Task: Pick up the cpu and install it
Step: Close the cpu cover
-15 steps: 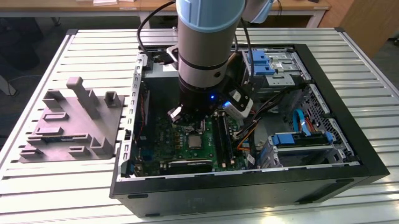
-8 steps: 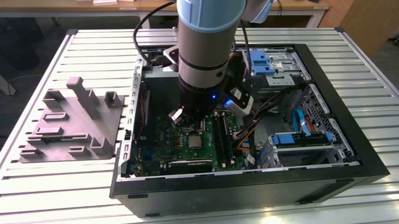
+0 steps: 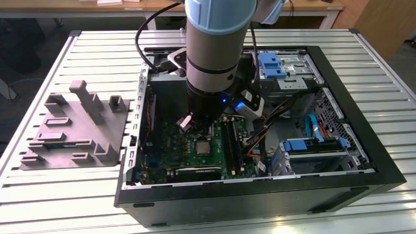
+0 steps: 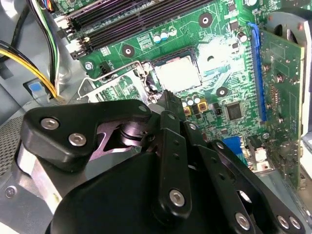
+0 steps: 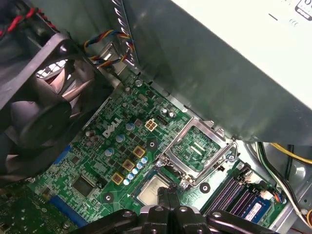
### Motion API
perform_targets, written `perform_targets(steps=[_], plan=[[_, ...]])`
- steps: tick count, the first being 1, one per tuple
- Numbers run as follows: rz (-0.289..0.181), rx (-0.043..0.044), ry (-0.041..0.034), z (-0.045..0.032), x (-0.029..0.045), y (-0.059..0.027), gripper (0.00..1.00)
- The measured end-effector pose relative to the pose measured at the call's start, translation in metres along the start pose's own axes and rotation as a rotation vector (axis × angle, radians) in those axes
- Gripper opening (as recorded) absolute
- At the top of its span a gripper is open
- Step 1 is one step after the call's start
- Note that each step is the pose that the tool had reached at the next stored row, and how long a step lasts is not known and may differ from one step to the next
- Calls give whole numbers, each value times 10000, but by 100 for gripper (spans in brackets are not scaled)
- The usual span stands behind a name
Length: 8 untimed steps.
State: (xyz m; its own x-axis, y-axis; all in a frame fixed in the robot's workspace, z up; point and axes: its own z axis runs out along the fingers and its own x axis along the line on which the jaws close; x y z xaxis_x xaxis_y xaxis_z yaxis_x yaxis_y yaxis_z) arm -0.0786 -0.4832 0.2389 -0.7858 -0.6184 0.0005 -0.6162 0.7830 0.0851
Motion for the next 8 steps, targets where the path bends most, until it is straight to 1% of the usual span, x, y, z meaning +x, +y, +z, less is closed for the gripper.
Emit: perform_targets(steps=[3,6,7,8], plan=[[-34,0,3,0,0,0,11],[-552,-2,45,3,0,0,11],[-676,-31,31,4,0,-1,11],[-750,-123,-42,6,0,-2,11]])
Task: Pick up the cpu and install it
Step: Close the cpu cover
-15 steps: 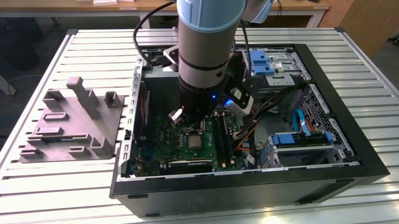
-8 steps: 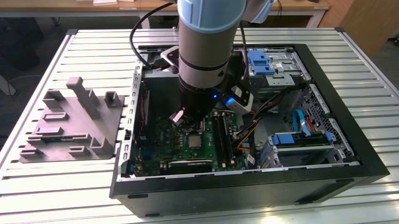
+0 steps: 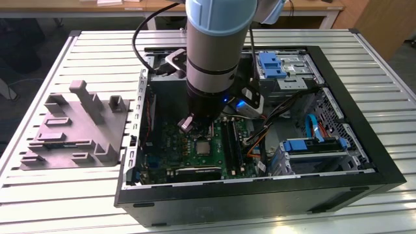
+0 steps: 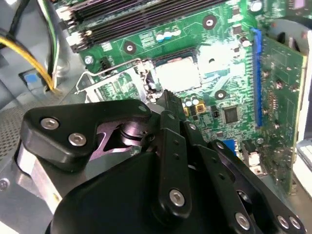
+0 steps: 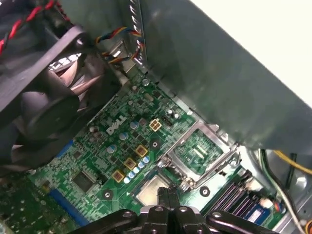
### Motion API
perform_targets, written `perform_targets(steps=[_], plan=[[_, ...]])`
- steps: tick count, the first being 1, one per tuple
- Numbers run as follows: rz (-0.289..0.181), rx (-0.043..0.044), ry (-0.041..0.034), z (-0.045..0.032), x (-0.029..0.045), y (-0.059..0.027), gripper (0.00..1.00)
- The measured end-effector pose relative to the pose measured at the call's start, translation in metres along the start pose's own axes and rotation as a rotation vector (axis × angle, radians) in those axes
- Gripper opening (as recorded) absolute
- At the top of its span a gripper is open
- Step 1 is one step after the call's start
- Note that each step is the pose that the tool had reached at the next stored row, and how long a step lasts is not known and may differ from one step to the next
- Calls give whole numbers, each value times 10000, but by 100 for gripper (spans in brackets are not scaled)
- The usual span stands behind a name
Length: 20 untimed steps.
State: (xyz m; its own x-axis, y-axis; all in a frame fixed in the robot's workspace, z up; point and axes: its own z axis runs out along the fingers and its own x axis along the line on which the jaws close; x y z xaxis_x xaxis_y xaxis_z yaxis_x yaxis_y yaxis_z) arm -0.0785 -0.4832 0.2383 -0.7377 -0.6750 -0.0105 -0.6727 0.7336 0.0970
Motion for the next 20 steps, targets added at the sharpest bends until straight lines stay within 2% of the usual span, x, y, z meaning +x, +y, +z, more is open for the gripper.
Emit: perform_targets(steps=[4,5,11,12,15,16,18,20], plan=[[-101,-534,-480,0,-4,-3,11],[-165,-591,-521,4,-4,-3,11],[-1114,-631,-406,46,-7,-11,11],[-1151,-677,-445,46,-12,-16,11],[-1239,-1040,-807,47,-36,-38,11],[-1260,-1132,-899,48,-45,-46,11],[-1297,-1191,-955,54,-61,-60,11],[-1346,-1186,-959,59,-70,-67,11]])
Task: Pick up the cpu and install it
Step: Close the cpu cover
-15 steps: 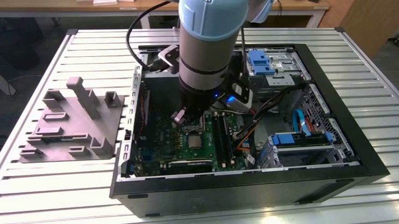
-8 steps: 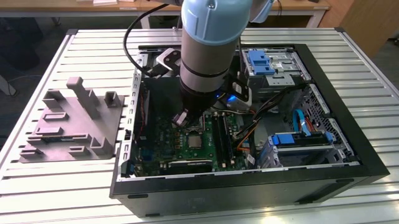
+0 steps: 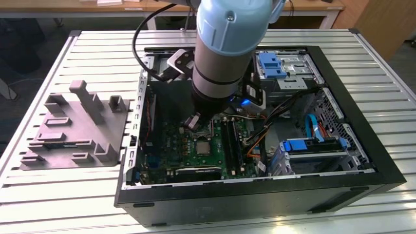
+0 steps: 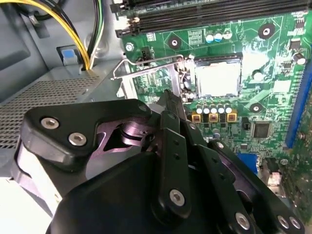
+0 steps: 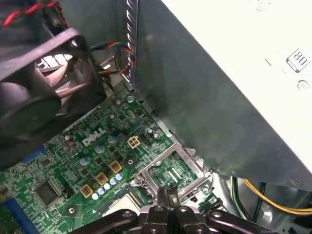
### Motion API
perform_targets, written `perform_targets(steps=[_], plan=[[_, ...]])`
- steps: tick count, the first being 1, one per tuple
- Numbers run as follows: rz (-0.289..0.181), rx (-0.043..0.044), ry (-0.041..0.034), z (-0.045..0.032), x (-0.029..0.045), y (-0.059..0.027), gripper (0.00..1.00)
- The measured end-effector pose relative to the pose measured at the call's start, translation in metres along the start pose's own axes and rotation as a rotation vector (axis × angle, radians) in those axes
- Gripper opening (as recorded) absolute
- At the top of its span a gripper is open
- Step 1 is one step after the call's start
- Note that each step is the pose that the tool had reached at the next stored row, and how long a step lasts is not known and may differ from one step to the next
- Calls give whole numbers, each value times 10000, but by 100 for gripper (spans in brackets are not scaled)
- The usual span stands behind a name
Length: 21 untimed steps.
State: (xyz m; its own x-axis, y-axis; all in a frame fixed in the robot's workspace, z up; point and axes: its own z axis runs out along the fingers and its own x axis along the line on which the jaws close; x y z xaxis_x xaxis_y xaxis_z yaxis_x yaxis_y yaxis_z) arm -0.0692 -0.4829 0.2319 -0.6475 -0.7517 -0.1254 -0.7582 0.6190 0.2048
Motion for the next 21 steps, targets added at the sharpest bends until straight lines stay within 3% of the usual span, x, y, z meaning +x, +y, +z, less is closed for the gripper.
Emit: perform_targets(steps=[11,16,20,21], plan=[[-63,-5,6,44,-132,-145,11],[-119,-4,8,70,-173,-172,11],[-687,-66,119,91,-171,-177,11],[-714,-75,117,93,-172,-181,11]])
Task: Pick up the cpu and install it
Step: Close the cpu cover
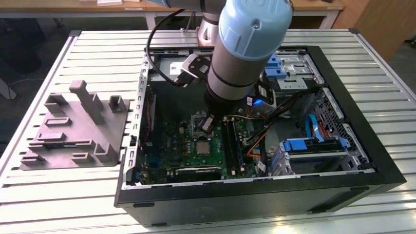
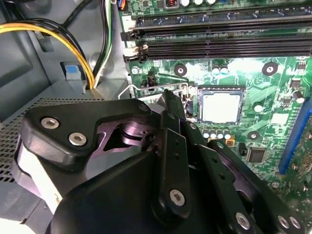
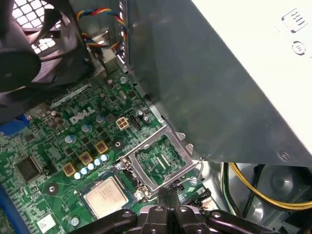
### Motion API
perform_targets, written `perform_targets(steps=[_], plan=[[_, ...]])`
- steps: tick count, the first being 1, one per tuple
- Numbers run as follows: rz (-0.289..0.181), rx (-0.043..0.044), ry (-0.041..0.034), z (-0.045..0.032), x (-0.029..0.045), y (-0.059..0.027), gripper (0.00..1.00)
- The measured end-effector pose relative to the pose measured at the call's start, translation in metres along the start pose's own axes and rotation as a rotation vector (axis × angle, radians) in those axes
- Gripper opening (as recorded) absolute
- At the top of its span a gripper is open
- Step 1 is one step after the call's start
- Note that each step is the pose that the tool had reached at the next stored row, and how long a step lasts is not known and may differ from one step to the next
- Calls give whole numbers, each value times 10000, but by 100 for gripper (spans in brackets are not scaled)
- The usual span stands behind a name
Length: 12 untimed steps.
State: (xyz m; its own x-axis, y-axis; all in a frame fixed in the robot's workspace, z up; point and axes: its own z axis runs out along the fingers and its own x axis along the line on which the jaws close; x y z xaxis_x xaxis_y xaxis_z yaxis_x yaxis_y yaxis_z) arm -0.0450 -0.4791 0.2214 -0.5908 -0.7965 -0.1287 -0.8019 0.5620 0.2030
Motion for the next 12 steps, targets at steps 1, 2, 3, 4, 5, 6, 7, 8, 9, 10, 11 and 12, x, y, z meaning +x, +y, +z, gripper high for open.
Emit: perform_targets(steps=[1,2,3,4,5,6,7,8,9,10,11,12], plan=[[-5,-15,-20,3,-1,-4,11],[-6,-26,-37,6,-5,-8,11],[-8,-36,-48,7,-9,-12,11],[-10,-53,-71,9,-14,-15,11],[-15,-76,-103,11,-19,-18,11],[-22,-106,-142,13,-24,-20,11],[-29,-143,-192,15,-31,-22,11],[-39,-189,-255,18,-38,-25,11],[-49,-242,-328,22,-44,-27,11],[-59,-293,-396,24,-49,-31,11],[-68,-325,-441,28,-54,-35,11],[-78,-344,-469,34,-60,-39,11]])
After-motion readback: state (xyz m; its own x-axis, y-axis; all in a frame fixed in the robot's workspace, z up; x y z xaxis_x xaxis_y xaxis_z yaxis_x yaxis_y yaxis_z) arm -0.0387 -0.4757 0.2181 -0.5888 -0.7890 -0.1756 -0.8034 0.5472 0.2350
